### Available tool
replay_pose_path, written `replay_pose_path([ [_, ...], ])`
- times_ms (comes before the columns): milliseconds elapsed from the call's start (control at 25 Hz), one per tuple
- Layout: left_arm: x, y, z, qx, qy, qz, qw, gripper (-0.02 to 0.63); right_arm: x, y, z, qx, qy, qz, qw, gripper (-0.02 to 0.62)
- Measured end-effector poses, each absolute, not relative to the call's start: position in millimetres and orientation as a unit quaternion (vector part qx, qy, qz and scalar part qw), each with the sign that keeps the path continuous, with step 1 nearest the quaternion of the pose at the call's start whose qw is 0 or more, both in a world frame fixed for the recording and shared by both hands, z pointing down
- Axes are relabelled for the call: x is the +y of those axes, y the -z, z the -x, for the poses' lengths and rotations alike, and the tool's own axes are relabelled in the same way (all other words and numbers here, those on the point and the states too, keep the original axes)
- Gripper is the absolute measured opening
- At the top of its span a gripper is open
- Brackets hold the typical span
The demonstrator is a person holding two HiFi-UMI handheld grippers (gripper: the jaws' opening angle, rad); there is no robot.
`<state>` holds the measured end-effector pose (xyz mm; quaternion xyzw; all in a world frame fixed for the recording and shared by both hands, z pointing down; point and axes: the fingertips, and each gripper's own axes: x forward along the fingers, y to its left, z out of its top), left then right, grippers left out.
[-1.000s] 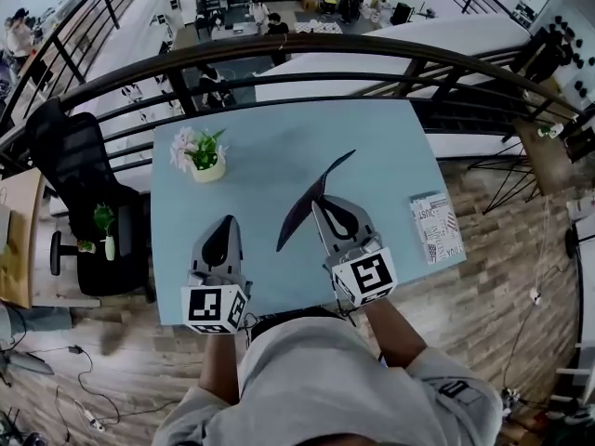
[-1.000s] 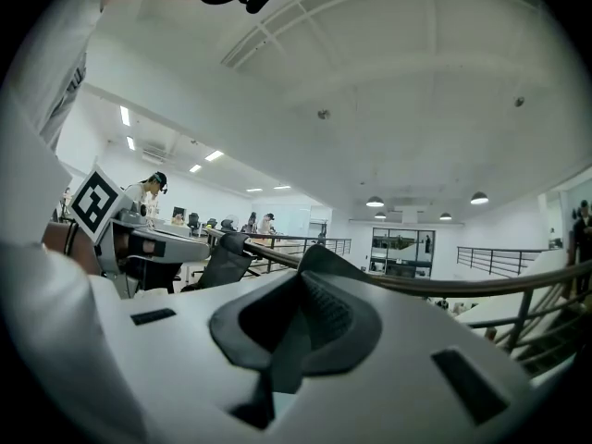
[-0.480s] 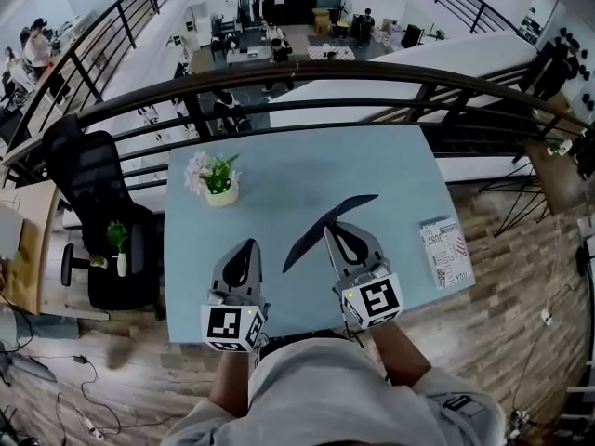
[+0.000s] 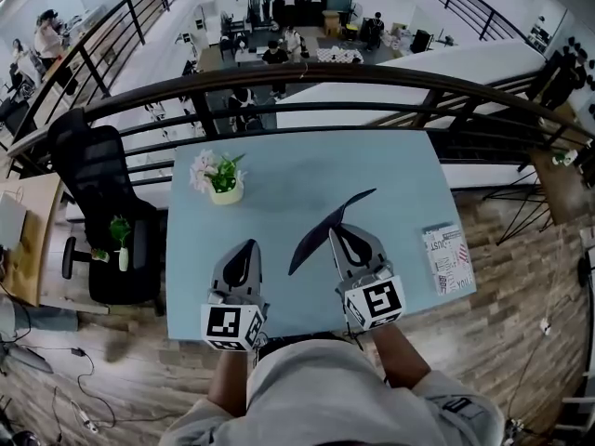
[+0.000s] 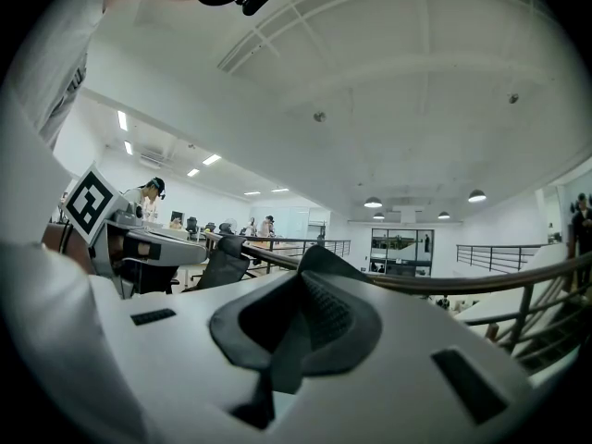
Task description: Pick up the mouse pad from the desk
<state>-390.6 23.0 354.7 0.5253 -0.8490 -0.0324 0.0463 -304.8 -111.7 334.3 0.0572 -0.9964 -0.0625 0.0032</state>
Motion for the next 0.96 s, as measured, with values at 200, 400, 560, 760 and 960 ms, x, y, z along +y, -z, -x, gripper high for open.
replay_pose_path([
  [200,22.5,-356.1,391.1,-0.849,0.032,-0.525,0.049,0.012,-112.1,-339.1,305.6,-0.997,0.058,-0.056,0.010,0.015],
  [400,22.5,-357.4,391.2,-0.849,0.031,-0.524,0.049,0.012,-111.7,-338.8,306.4,-0.997,0.059,-0.054,0.009,0.015],
  [560,24.4,-358.5,389.9,-0.850,0.030,-0.523,0.052,0.012,-109.7,-339.0,306.4,-0.997,0.058,-0.051,0.009,0.015],
  [760,26.4,-360.1,390.0,-0.852,0.030,-0.521,0.055,0.012,-107.5,-339.3,307.0,-0.997,0.059,-0.047,0.010,0.015],
  [960,29.1,-362.2,388.8,-0.852,0.030,-0.519,0.057,0.012,-105.8,-346.1,306.5,-0.997,0.052,-0.046,0.017,0.015],
])
